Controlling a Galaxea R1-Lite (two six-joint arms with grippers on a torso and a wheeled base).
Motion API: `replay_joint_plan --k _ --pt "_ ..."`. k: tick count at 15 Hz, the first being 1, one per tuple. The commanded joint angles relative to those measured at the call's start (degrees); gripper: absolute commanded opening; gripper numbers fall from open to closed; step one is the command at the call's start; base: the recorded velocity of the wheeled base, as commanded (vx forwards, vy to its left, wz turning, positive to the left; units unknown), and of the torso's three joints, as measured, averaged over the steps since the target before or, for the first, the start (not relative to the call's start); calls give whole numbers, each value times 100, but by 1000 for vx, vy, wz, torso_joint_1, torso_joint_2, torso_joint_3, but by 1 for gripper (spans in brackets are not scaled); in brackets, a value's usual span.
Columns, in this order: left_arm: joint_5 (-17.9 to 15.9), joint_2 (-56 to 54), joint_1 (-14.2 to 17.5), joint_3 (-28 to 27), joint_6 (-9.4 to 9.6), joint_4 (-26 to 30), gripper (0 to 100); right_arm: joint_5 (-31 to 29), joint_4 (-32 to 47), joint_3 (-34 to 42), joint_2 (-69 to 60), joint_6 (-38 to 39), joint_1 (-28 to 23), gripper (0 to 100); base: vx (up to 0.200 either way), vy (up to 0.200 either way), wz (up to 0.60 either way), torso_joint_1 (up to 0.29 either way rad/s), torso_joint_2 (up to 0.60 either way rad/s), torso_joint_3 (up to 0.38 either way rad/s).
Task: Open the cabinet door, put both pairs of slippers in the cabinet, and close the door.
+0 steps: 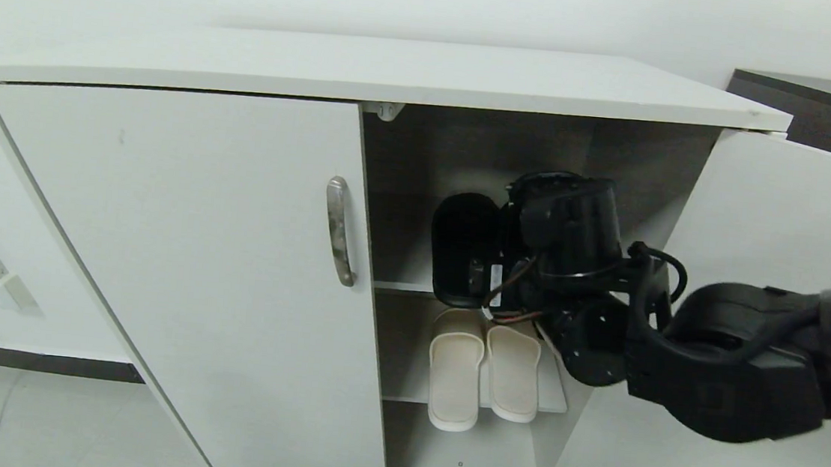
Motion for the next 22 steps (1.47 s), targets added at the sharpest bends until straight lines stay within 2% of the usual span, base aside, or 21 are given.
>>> replay_joint_plan --k 1,5,7,8,20,22 --pt "-2 -1 -2 1 -2 -1 0 457 -772 1340 -841 -25 193 100 0 0 0 0 0 0" --pt "-2 -1 -2 1 7 -1 0 1213 -1941 2430 -999 -42 316 100 0 0 0 0 0 0" --pt "-2 -1 -2 1 16 -1 0 1274 -2284 2588 -805 -51 360 100 0 0 0 0 0 0" --pt "-2 -1 6 1 16 -1 0 1283 -2372 2615 -726 -60 378 0 0 0 0 0 0 0" --pt "-2 -1 -2 1 16 -1 0 1186 -2416 2799 -410 -166 624 0 0 0 0 0 0 0" --pt "-2 -1 -2 1 16 -1 0 1186 -2530 2852 -410 -183 633 0 -200 0 0 5 2 5"
